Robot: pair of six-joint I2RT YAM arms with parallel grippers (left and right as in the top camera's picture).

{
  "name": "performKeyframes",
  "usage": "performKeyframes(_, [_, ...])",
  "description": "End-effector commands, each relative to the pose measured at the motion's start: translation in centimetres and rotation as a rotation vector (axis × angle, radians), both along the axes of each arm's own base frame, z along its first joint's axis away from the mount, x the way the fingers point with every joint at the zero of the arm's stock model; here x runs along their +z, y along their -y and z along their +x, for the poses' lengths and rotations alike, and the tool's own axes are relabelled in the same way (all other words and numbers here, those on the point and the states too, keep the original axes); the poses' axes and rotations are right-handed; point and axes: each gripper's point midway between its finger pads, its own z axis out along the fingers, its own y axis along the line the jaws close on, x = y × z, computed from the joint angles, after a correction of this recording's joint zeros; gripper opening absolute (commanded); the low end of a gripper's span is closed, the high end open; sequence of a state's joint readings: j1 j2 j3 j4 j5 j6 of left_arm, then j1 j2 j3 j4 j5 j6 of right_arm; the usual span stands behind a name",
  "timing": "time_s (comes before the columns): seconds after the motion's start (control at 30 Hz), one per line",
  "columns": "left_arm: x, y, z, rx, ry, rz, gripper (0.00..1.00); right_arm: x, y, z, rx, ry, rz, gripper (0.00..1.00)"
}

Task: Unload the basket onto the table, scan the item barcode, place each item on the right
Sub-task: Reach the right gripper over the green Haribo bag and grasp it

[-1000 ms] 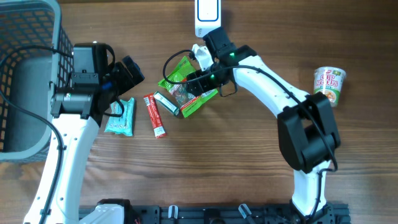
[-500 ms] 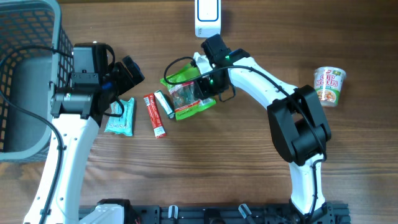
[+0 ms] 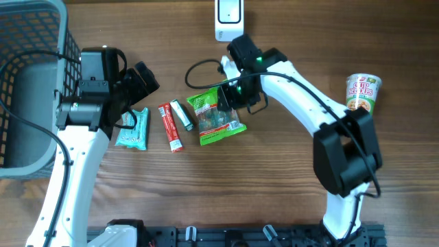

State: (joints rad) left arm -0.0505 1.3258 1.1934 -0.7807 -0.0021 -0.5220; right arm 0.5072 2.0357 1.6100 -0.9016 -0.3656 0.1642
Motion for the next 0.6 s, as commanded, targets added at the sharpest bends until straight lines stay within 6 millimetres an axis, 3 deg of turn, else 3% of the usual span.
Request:
performKeyframes(0.0, [0.5, 0.0, 0.2, 0.007, 0.015, -0.01, 1.0, 2.2, -0.4, 1.8, 0.0, 0.116, 0.038, 1.0])
performKeyframes(0.1, [0.5, 0.0, 0.2, 0.007, 0.015, -0.01, 1.0, 1.3, 0.6, 3.2, -0.005, 0.176, -0.037, 1.0])
performKeyframes(0.23, [0.5, 0.0, 0.2, 0.007, 0.015, -0.01, 1.0, -1.3, 0.8, 3.2, -0.004, 0.138, -0.071, 0.99])
performKeyframes(0.3, [0.5, 0.0, 0.2, 0.007, 0.015, -0.01, 1.0, -2.6, 0.7, 3.2, 0.0, 0.119, -0.081, 0.91])
performKeyframes(0.43, [0.5, 0.0, 0.2, 0.007, 0.015, -0.01, 1.0, -5.0, 0.4, 3.1, 0.005, 0.082, -0.087, 0.86])
performKeyframes(0.57, [0.5, 0.0, 0.2, 0.007, 0.015, -0.01, 1.0, -6.6, -1.0, 2.1, 0.032, 0.01, -0.017, 0.75])
